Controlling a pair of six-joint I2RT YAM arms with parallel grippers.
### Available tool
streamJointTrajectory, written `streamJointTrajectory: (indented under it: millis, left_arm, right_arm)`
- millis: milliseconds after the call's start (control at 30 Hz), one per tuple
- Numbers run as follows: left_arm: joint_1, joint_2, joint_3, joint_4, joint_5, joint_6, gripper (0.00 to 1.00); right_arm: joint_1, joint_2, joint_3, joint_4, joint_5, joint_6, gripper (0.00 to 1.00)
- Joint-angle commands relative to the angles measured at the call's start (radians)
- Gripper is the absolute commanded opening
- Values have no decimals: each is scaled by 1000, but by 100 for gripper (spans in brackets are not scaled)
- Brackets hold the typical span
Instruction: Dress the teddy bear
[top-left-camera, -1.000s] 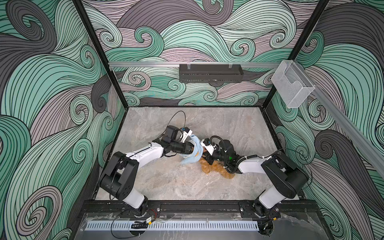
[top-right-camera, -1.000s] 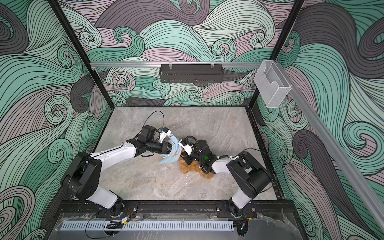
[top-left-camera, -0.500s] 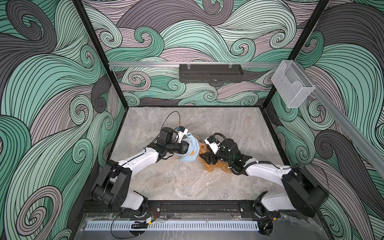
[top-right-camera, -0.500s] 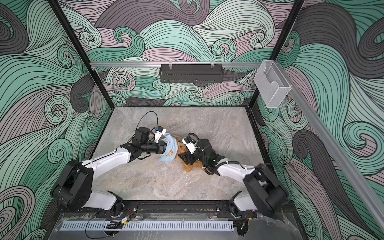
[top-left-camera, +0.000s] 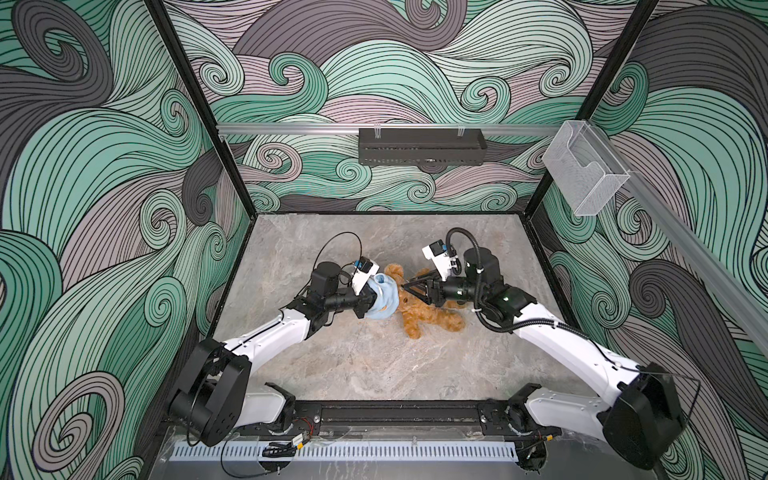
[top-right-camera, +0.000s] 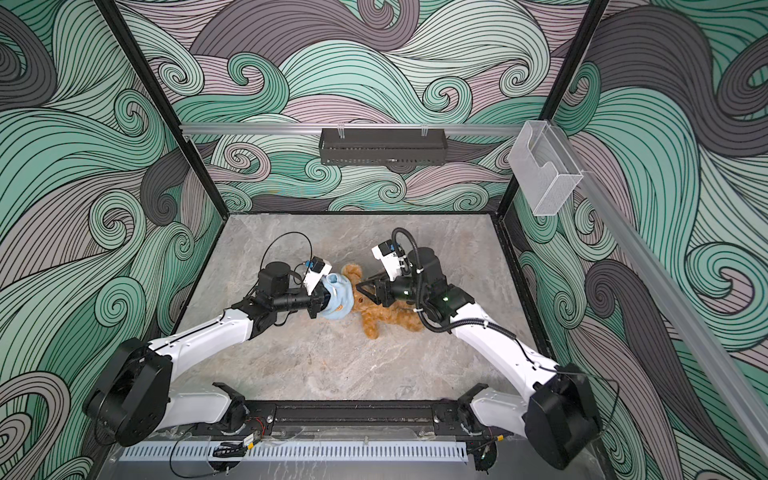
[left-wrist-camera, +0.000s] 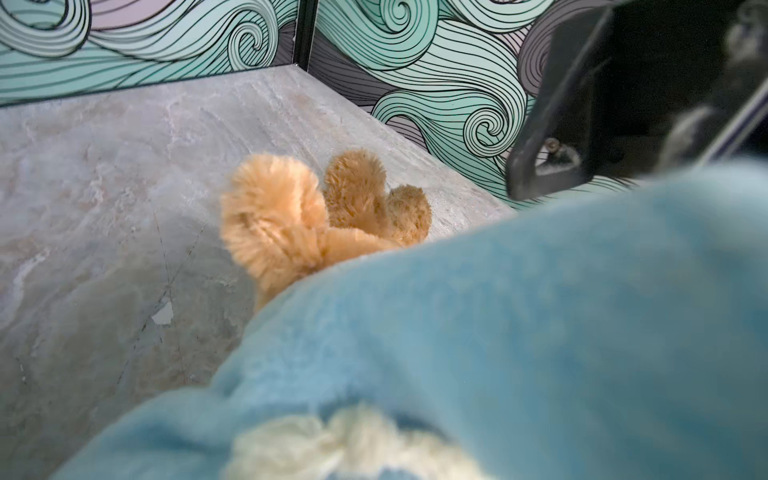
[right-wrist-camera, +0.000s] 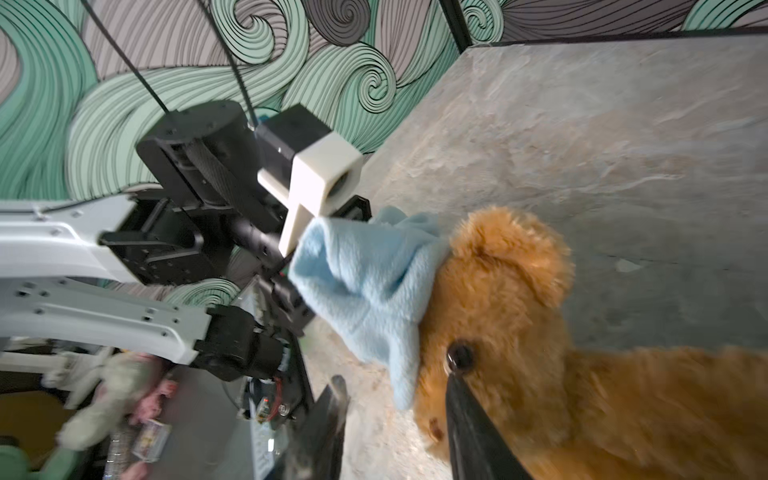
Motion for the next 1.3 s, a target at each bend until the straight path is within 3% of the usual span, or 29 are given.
streamJointTrajectory:
  millis: [0,400,567,633,800,1067,1267]
  left_arm:
    - [-6,-16,26,25,18,112,0]
    - [-15,-1,48,-21,53,118,0]
    - [-27,8,52,-55,45,162,0]
    - [-36,6,49,-65,46,195,0]
    - [-53,-30,3,-38,39,258,0]
    - [-53,-31,-17,-40,43,280,0]
    - [-54,-45,-51,11,35,254,0]
  right_arm:
    - [-3,52,23,50,-141,131,35]
    - [9,180,63,135,-170,156,26]
    - [17,204,87,214,-165,210,6]
    - [10,197,116,138,-97,178,0]
    - [-27,175,190,-111,128,67,0]
    - [-64,248,302,-306,151,1,0]
    - [-83,295,325,-329,213,-6,0]
